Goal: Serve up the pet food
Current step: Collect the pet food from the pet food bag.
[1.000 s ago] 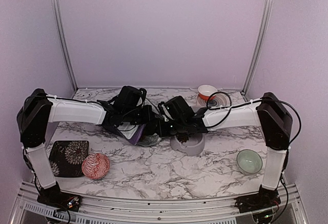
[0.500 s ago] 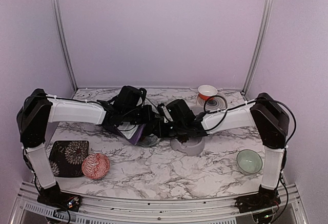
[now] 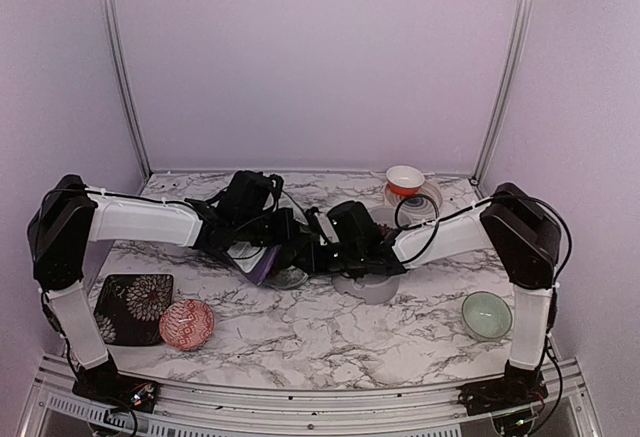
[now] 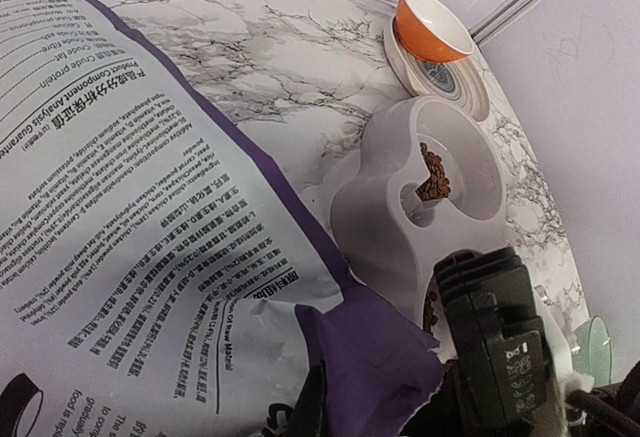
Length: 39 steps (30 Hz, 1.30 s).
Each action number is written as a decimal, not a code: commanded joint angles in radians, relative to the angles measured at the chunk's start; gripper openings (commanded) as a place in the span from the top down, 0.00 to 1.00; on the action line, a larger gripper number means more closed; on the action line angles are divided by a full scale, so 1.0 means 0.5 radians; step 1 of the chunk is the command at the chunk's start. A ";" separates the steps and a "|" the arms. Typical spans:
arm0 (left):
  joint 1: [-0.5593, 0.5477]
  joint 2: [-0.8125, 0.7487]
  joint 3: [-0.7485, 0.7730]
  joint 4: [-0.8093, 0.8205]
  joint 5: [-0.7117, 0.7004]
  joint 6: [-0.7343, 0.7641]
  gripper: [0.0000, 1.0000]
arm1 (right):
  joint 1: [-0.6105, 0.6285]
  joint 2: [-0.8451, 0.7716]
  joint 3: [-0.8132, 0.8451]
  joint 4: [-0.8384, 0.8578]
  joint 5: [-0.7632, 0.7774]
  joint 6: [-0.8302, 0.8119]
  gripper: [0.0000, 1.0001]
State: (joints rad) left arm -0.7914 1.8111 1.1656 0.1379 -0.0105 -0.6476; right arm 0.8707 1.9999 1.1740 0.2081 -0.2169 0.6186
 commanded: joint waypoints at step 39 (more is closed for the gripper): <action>-0.013 -0.196 -0.158 0.113 -0.057 -0.006 1.00 | -0.130 -0.176 -0.433 0.427 -0.263 0.241 1.00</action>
State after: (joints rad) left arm -0.7959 1.7664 1.0904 0.1673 -0.0216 -0.6479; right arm 0.8230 1.9514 0.9798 0.4580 -0.3580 0.7258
